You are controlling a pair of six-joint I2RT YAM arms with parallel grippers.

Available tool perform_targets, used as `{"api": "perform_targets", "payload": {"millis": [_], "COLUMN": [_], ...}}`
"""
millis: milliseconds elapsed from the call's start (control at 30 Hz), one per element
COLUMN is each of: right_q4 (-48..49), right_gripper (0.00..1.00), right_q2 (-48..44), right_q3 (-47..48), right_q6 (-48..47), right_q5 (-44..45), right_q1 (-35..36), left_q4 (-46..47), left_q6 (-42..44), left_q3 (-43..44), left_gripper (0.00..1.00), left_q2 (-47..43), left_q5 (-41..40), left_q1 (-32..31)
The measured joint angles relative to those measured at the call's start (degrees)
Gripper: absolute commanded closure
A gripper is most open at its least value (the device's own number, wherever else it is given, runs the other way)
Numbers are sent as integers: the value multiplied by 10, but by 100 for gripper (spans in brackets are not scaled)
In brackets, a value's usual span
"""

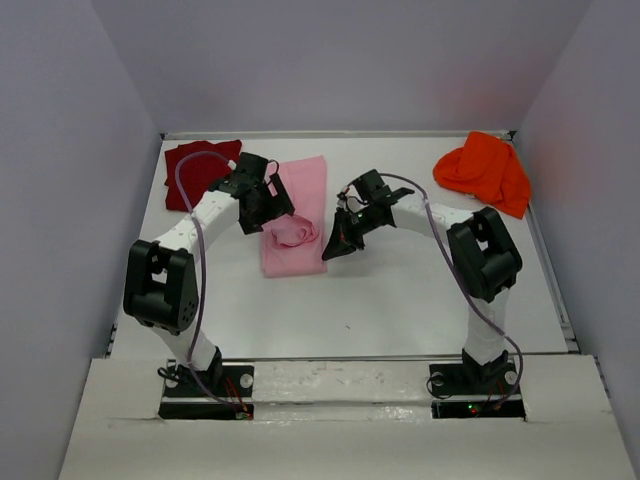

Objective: Fold and stack the t-shirts
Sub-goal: Fold the folded rectangular tshirt in 1/3 of the way

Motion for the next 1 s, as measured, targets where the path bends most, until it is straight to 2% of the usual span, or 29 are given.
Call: {"api": "perform_targets", "payload": {"millis": [200,400,600,667,733,800,833,867,1000], "right_q4": [47,62,80,84,87,87,87,87,87], "right_gripper": [100,100,100,100,100,100,100,100,100], "right_q2": [66,130,160,163,164,165,166,167,172], "right_q3": [5,56,98,104,105,105,105,105,102], "right_q6": [27,43,51,53,54,54,53,53,50], "right_q5": [-5,-4,-4,-4,-3,-1,1,1,3], "right_q1": [33,34,34,34,34,34,34,34,34], "left_q4": [-6,0,21,32,44,63,75,88,125], "left_q6": [-13,-37,-59,-67,-72,-82,-89,-97,-122], "left_q3": [-1,-39,-78,-94,-103,-118,-129,-143,-187], "left_gripper": [1,1,4,10,20,64,92,100,100], "left_q2": [-18,-44,-69,-78,-79,-80,-81,-81,-82], "left_q5": [2,10,30,39,47,58,66,74,94], "left_q1": [0,0,4,7,10,13,13,15,17]}}
